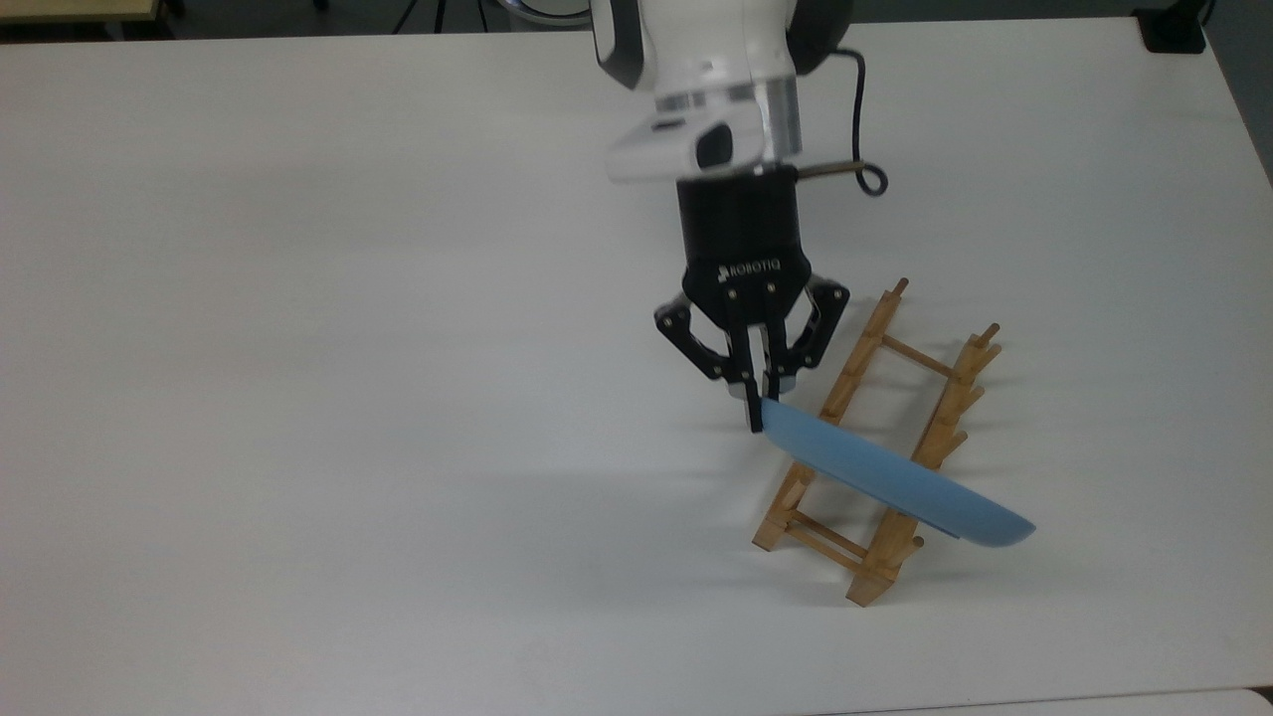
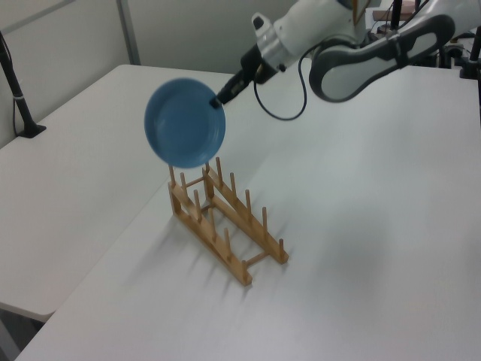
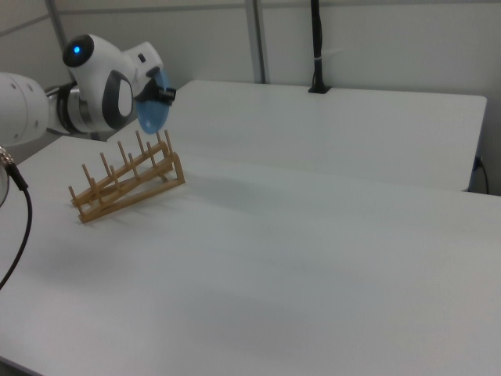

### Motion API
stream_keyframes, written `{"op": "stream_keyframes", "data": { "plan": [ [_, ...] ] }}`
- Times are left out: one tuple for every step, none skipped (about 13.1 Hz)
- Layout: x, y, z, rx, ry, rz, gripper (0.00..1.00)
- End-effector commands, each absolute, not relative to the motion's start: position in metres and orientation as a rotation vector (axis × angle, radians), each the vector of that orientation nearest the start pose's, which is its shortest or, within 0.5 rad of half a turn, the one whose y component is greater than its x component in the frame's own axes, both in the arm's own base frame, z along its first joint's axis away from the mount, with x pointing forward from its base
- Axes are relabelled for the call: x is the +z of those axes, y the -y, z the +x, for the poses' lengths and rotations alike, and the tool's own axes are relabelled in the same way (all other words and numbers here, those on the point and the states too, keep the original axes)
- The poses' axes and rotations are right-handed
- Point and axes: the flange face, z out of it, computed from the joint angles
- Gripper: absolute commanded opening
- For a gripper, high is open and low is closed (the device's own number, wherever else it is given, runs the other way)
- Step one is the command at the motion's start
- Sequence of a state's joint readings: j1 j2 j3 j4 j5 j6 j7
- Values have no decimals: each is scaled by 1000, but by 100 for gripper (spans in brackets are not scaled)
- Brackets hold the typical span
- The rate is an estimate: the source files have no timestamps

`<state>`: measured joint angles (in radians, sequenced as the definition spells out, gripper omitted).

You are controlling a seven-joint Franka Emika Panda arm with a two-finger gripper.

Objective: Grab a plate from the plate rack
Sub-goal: 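Lift the blue plate up out of the wooden rack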

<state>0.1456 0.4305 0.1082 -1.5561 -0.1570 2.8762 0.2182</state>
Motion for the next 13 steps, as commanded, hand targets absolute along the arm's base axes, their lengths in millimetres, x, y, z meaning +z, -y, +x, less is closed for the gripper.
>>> {"op": "stream_keyframes", "data": {
  "plan": [
    [568,-143,680,-1164,41,-2808,0],
    [581,-126,669,-1045,6,-2896,0],
    [587,-120,662,-973,-2,-2945,0],
    [588,-106,653,-853,18,-3023,0],
    [586,-94,648,-762,52,-3074,0],
    [587,-78,642,-674,82,-3103,0],
    [588,-64,637,-595,126,-3112,0],
    [586,-49,631,-508,178,-3118,0],
    [582,-32,626,-412,235,-3131,0],
    [575,-6,617,-270,327,-3146,0],
    [567,14,610,-156,408,-3130,0],
    [559,33,606,-89,438,-3112,0],
    [546,57,602,-9,487,-3076,0]
  ]
}}
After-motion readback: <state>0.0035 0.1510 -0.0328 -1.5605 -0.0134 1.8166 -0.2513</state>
